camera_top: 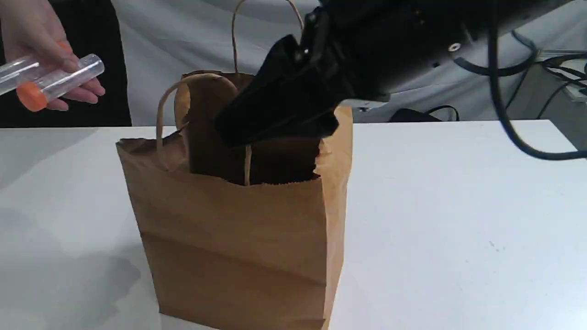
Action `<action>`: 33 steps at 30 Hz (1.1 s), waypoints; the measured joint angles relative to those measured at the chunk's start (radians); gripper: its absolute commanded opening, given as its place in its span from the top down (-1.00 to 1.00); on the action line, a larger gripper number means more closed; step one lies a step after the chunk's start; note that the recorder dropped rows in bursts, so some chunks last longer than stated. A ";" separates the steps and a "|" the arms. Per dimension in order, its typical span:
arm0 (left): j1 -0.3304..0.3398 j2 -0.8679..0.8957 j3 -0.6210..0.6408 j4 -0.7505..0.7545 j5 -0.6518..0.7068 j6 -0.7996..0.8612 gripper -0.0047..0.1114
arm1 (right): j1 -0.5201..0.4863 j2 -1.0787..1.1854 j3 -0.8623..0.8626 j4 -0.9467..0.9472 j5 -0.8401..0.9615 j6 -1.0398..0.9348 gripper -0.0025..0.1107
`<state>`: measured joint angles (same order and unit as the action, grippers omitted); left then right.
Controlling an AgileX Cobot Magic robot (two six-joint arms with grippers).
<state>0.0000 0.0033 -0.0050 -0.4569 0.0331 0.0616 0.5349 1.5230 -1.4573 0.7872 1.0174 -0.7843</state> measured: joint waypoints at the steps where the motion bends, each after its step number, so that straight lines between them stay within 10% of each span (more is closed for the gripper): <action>1: 0.000 0.000 0.000 0.000 0.000 0.001 0.92 | 0.005 0.009 0.000 0.000 -0.010 0.000 -0.10; 9: 0.000 0.000 0.000 0.000 0.000 0.001 0.92 | 0.011 0.063 0.000 0.000 -0.031 0.000 0.11; 15: 0.000 0.000 0.000 0.000 0.000 0.001 0.92 | 0.011 0.066 0.000 0.000 -0.031 -0.002 0.95; 33: 0.000 0.000 -0.113 -0.092 0.187 -0.003 0.92 | 0.011 0.066 0.000 0.008 -0.031 -0.002 0.96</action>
<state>0.0000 0.0033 -0.1178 -0.5494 0.2202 0.0588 0.5462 1.5886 -1.4573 0.7949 0.9867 -0.7859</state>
